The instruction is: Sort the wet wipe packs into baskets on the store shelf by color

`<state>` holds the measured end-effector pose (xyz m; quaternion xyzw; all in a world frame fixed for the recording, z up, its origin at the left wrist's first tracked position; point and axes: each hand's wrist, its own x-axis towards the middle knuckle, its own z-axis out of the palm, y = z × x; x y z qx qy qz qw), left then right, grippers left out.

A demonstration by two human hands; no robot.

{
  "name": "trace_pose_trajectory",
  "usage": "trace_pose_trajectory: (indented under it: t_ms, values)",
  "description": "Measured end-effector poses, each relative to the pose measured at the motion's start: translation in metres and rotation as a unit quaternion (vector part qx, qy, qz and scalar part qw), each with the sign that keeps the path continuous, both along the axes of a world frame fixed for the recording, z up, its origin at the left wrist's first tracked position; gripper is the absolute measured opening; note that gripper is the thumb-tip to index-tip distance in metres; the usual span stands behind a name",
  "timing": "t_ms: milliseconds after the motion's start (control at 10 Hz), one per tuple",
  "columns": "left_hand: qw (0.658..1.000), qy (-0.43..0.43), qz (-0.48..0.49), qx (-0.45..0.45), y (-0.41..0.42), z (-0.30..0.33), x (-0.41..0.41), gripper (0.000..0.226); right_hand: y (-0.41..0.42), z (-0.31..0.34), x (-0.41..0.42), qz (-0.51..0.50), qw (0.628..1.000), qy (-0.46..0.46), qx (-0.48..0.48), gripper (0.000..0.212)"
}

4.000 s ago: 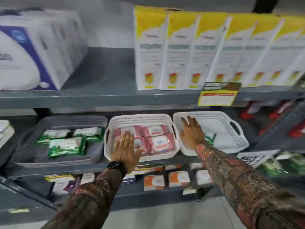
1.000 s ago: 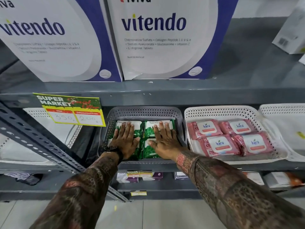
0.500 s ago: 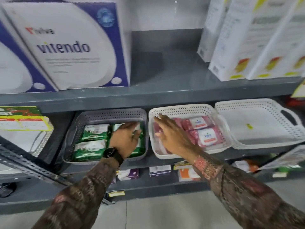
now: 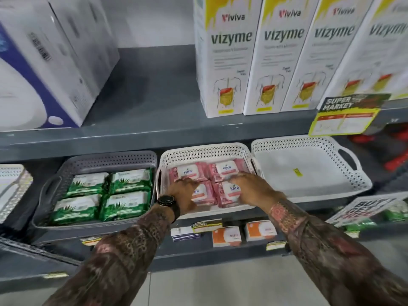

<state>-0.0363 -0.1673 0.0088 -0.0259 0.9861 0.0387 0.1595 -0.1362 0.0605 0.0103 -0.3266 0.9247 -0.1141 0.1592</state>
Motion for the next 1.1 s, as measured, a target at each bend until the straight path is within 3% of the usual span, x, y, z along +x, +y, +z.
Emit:
trace_pose_trajectory:
  t_ms: [100,300,400,600,900,1100]
  values:
    - [0.999,0.024,0.015,0.018,-0.012,-0.002,0.009,0.078,-0.008,-0.005,0.001,-0.001,1.000,-0.001,0.000,0.070]
    - [0.998,0.024,0.035,0.037,-0.021,-0.006,0.004,0.073,-0.015,-0.010,-0.007,-0.005,1.000,-0.022,0.006,0.080]
    - [0.987,0.111,0.091,0.077,-0.019,-0.011,-0.018,0.048,-0.027,-0.013,-0.023,0.001,0.999,-0.032,-0.044,0.079]
    - [0.994,0.050,0.082,0.058,-0.010,-0.060,-0.034,0.076,-0.041,-0.042,-0.025,0.051,0.995,0.026,0.081,0.092]
    - [0.993,0.077,0.085,0.041,-0.014,-0.087,-0.038,0.083,-0.046,-0.070,-0.030,0.047,0.994,0.041,0.091,0.090]
    - [0.991,0.053,0.081,0.092,-0.010,-0.060,-0.031,0.080,-0.040,-0.040,-0.016,0.030,0.999,-0.009,0.042,0.087]
